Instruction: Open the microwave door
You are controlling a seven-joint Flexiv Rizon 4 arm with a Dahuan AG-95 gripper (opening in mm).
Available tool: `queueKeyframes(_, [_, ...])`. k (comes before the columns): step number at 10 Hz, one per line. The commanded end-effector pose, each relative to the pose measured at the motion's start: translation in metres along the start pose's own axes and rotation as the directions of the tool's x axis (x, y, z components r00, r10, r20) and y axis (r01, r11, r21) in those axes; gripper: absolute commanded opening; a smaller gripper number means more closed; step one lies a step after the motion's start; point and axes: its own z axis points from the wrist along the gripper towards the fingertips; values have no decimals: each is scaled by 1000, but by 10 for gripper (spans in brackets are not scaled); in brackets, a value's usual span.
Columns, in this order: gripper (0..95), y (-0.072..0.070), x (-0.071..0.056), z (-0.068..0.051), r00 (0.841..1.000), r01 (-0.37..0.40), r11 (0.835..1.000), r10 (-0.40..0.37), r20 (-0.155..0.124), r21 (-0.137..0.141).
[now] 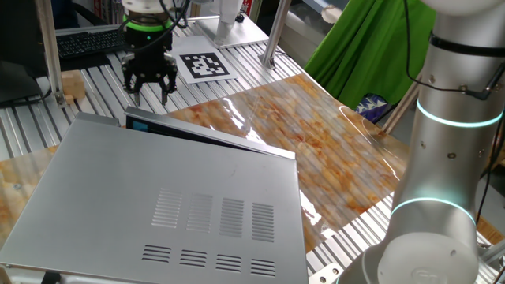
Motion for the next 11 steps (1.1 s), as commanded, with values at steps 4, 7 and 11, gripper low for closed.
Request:
queueKeyframes(4, [0,-51,-20,12,985,172,985,-172,12,-4])
queueKeyframes(7, [0,-70,-27,12,977,213,977,-213,11,-16])
queueKeyframes(11, [0,-82,-29,14,974,229,973,-228,6,-28])
